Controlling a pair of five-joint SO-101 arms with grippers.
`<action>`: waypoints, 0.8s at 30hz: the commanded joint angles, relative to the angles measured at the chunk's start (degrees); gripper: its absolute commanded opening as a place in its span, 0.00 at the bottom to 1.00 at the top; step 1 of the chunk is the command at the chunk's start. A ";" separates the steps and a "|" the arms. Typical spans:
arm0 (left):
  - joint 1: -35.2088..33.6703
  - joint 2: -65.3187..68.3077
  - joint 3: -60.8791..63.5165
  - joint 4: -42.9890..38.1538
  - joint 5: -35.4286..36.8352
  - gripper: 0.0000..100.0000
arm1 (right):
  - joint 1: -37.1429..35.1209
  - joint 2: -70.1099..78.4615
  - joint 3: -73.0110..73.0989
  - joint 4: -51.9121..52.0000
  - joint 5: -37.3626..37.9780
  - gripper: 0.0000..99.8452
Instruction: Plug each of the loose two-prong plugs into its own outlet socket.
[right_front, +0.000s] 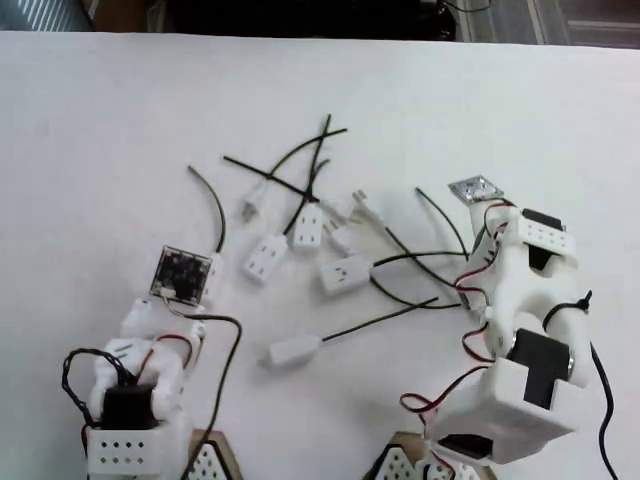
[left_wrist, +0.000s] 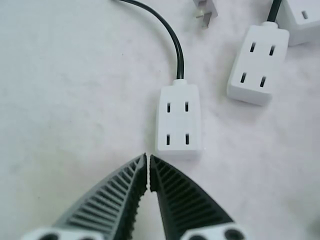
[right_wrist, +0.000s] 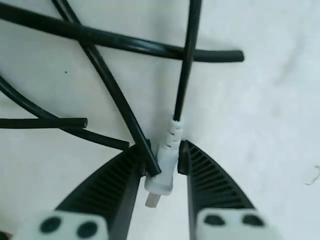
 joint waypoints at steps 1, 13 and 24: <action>0.31 -0.31 -0.35 -0.97 -0.44 0.04 | 0.75 -0.31 -2.02 -0.48 -0.26 0.08; 0.31 -0.31 -0.35 -0.97 -0.44 0.04 | 0.66 -15.34 -2.02 8.75 0.00 0.02; 0.48 -0.31 -0.53 -1.14 -0.44 0.04 | -0.40 -40.57 -1.67 19.82 -0.44 0.02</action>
